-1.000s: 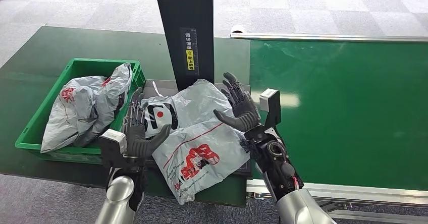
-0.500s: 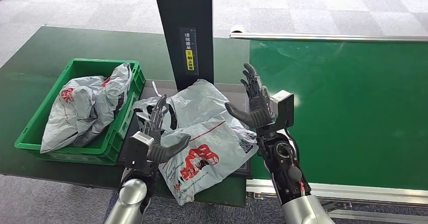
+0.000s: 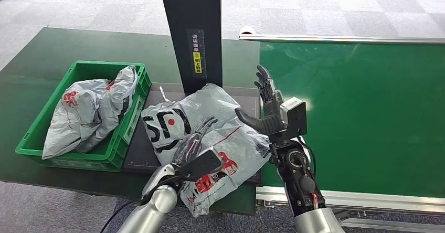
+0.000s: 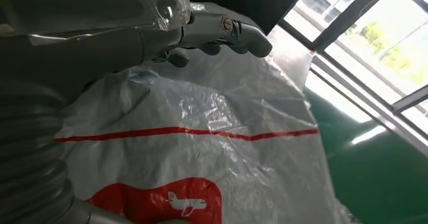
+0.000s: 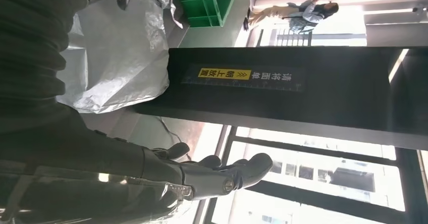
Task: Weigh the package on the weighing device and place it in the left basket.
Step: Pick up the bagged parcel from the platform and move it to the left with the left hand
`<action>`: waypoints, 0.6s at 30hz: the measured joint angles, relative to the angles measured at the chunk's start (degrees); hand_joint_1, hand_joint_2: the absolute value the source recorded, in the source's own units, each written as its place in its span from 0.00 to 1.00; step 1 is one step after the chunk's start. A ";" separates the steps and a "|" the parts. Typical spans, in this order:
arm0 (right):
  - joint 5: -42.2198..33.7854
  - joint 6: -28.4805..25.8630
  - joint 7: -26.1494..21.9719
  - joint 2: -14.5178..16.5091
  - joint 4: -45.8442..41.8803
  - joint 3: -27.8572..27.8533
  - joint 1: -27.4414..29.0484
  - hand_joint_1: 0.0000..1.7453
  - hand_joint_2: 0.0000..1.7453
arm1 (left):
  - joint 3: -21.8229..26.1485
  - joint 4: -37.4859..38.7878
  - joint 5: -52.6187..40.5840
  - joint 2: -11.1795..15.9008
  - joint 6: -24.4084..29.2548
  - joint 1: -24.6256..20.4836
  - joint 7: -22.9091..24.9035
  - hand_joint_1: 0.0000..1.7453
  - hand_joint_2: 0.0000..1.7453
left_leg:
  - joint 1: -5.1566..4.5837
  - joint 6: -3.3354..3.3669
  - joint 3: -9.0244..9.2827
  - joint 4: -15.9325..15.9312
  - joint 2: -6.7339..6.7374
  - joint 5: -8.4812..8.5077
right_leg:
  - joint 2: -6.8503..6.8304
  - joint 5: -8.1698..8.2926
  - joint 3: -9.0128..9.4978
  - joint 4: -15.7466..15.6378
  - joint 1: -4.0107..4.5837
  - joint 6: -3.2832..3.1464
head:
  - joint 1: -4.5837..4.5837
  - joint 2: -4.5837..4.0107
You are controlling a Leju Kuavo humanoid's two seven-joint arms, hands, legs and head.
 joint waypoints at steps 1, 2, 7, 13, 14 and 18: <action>0.51 -0.04 0.00 0.01 -0.20 -0.12 0.16 0.00 1.00 | -0.13 1.41 -1.63 -0.04 -0.45 -0.61 1.19 0.00 1.00 | 0.00 0.00 0.00 0.00 0.00 0.00 | 0.00 0.00 0.00 0.00 0.00 0.00 | 0.00 0.00; 0.99 -0.10 0.00 0.03 -0.37 -0.27 0.31 0.00 1.00 | -0.22 2.93 -3.20 -0.12 -0.97 -1.25 2.45 0.00 1.00 | 0.01 0.00 0.00 0.00 0.00 0.00 | 0.00 0.00 0.00 0.00 0.01 0.00 | 0.01 0.00; 2.36 -0.11 0.12 0.08 -0.87 -1.09 1.30 0.00 1.00 | -0.16 9.10 -7.85 -0.64 -1.81 -3.75 4.92 0.00 1.00 | 0.01 0.00 0.02 -0.01 -0.02 0.00 | 0.00 0.00 0.06 0.00 0.01 0.00 | 0.01 0.00; 3.25 0.32 0.37 0.04 -0.99 -1.30 2.78 0.00 1.00 | 0.68 11.32 -9.50 -1.24 -2.58 -4.86 4.38 0.82 1.00 | 0.00 0.00 0.15 -0.01 -0.03 0.00 | -0.01 -0.01 0.22 0.00 -0.01 0.00 | 0.02 0.00; 3.39 0.43 0.34 0.02 -0.99 -1.30 2.92 0.00 1.00 | 0.87 11.43 -9.37 -1.25 -2.32 -4.87 3.88 1.00 1.00 | 0.00 0.00 0.16 -0.01 -0.03 0.00 | -0.01 -0.01 0.23 0.00 0.00 0.00 | 0.02 0.00; 3.72 0.86 0.14 -0.18 -0.98 -1.30 3.04 0.00 1.00 | 1.85 11.58 -8.18 -1.23 -0.19 -4.79 1.42 1.00 1.00 | 0.00 0.01 0.17 -0.01 -0.03 0.02 | -0.01 0.00 0.24 0.00 0.00 -0.01 | 0.01 0.00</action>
